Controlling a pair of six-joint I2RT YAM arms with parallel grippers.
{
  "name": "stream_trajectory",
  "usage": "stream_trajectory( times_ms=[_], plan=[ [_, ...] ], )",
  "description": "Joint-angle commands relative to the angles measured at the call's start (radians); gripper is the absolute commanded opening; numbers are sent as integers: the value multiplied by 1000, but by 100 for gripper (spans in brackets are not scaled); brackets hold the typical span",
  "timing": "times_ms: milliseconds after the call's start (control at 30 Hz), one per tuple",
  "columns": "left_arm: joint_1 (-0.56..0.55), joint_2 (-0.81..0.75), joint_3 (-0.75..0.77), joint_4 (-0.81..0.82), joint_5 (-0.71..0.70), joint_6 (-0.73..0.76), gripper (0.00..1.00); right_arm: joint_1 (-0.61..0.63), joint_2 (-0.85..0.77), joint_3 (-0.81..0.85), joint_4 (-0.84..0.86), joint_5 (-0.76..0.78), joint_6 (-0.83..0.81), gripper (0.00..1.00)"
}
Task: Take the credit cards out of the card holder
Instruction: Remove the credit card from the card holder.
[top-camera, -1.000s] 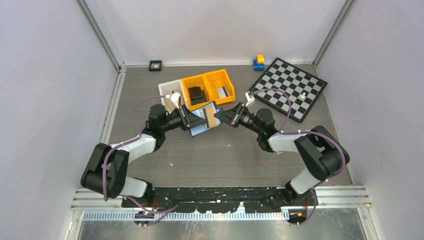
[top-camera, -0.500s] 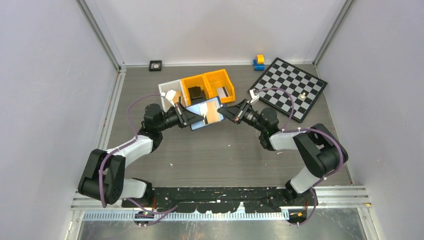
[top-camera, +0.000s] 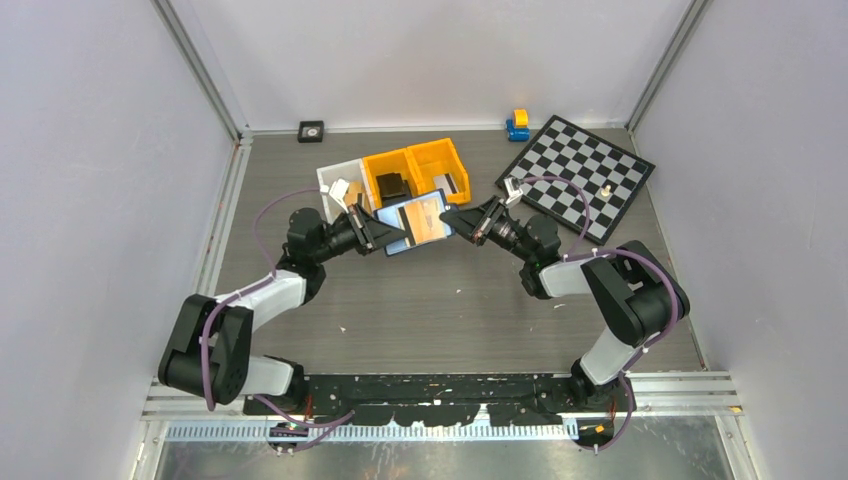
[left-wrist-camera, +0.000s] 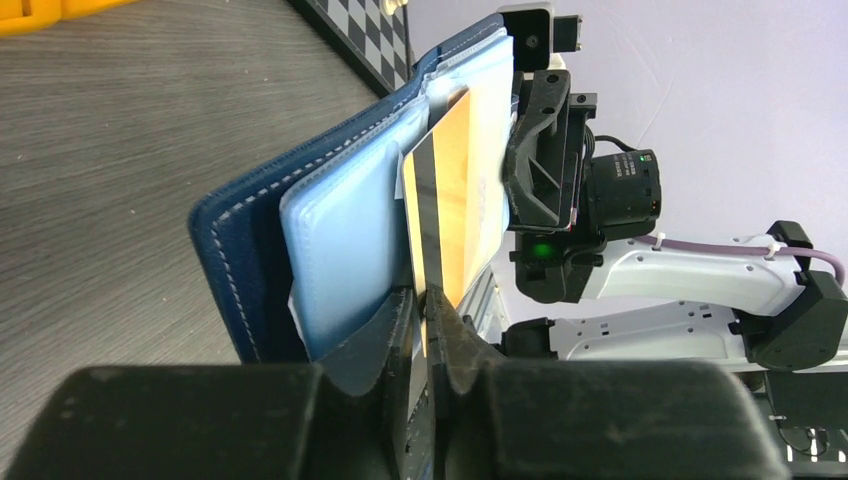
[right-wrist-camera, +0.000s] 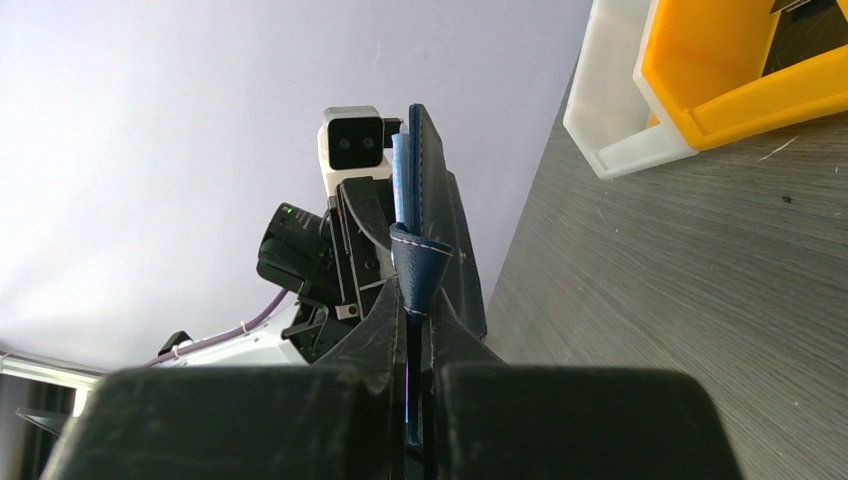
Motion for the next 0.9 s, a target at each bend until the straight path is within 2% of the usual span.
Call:
stream_trajectory(
  times_ms=[0, 333, 667, 767, 867],
  plan=[
    [6, 10, -12, 50, 22, -4, 15, -1, -22, 11, 120, -9, 28, 1],
    [6, 14, -15, 64, 26, -14, 31, 29, -22, 20, 127, -10, 19, 0],
    [6, 29, -20, 108, 36, -35, 32, 49, -20, 30, 127, -14, 12, 0],
    [6, 32, -23, 121, 36, -42, 29, 49, -19, 30, 127, -15, 12, 1],
    [6, 34, -24, 128, 36, -44, 13, 50, -23, 29, 125, -15, 10, 1]
  ],
)
